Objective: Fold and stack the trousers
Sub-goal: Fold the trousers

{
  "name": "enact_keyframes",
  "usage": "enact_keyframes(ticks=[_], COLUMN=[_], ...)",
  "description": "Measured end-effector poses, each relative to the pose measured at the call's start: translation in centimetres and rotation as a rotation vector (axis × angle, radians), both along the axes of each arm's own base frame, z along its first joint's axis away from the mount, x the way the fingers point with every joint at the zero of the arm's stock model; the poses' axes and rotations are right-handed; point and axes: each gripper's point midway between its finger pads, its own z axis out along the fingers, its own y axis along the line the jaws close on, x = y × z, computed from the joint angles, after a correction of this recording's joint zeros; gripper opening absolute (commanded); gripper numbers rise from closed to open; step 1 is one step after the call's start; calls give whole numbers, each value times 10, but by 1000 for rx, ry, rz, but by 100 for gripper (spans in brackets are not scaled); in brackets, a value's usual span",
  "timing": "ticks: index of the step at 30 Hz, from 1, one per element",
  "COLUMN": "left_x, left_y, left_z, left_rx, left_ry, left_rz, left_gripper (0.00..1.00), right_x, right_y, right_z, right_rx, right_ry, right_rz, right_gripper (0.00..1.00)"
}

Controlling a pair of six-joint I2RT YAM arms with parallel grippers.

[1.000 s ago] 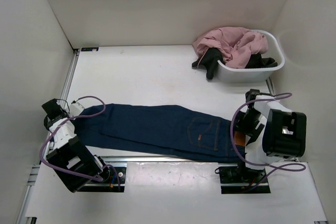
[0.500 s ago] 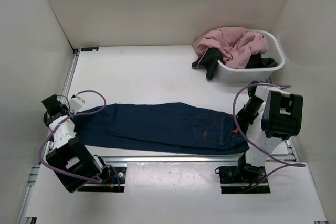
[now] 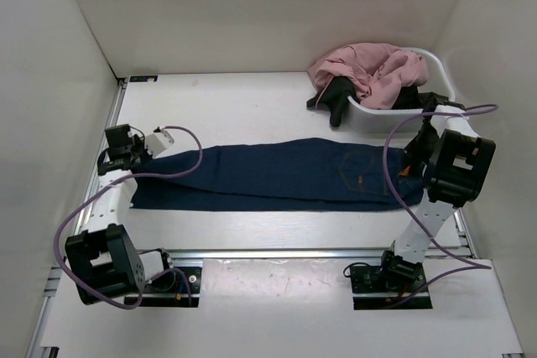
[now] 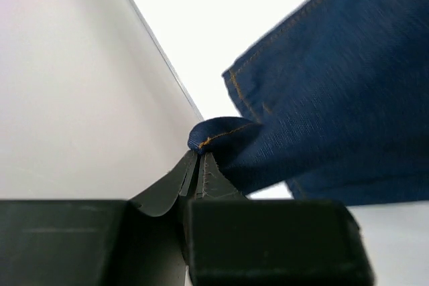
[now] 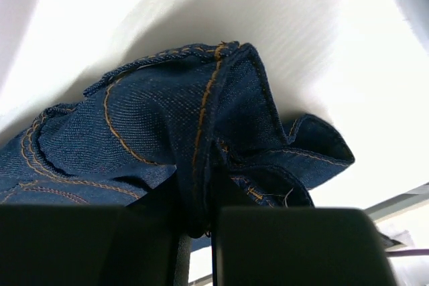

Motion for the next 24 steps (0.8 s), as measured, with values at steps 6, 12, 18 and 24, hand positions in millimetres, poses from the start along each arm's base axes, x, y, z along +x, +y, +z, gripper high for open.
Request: enact_keyframes(ticks=[6,12,18,24], left_x=[-17,-78,-86,-24], left_y=[-16,-22,-30,-25], left_z=[14,-49,-35,41], left_rx=[170,242,51,-211], left_ry=[-19,179,345,182], left_rz=[-133,-198,-161,-31], left_gripper=[14,58,64,64], right_x=[-21,-39,-39,-39], right_y=[-22,-21,-18,-12], right_z=[-4,-10,-10,-11], right_rx=[14,31,39,42], right_ry=[37,68,66,59], right_rz=[-34,-31,-16,6], right_gripper=[0,2,2,3])
